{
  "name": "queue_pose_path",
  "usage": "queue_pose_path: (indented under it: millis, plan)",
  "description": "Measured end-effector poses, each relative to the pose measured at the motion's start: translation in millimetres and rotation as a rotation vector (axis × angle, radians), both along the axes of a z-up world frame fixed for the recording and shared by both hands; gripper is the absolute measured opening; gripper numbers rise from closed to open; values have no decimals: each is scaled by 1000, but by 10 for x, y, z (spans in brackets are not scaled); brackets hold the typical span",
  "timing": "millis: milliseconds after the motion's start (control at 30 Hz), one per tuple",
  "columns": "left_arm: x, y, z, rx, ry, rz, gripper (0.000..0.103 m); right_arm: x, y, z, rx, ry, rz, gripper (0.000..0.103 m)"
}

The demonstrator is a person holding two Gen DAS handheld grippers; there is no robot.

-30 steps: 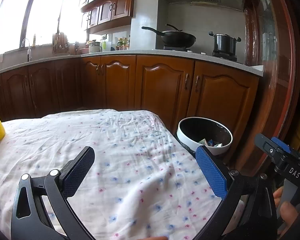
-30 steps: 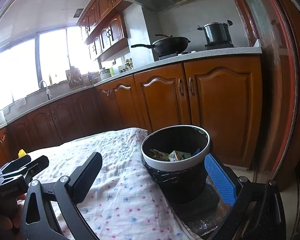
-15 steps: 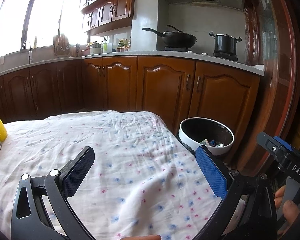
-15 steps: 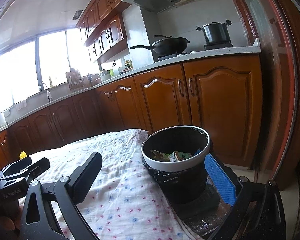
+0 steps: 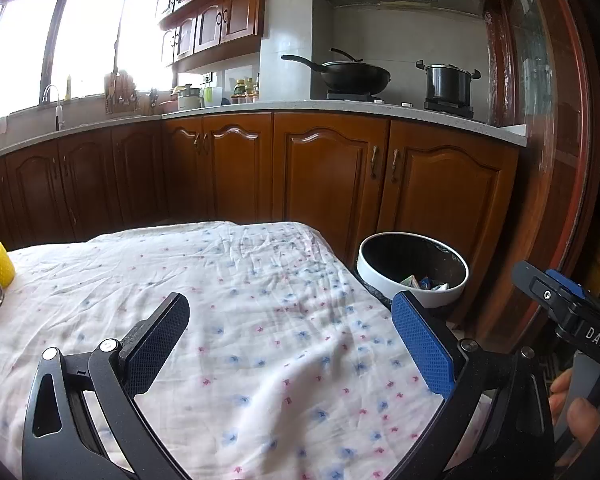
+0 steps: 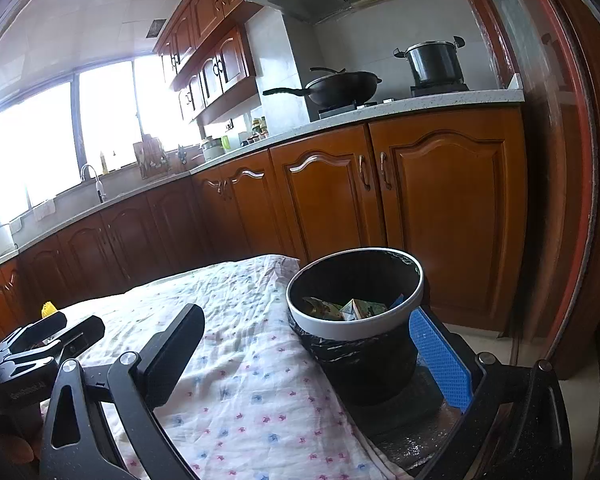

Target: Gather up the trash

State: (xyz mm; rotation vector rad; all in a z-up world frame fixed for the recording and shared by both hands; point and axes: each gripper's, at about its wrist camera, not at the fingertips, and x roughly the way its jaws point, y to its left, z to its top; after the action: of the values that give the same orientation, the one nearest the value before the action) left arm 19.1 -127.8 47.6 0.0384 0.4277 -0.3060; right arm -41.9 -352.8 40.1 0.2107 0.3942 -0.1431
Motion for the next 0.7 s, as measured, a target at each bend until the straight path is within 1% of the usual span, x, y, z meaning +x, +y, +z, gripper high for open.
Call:
queue_pose_path:
  millis: [700]
  plan:
    - [11, -22, -6, 4, 7, 0, 103, 18, 22, -25, 12, 0, 6, 103]
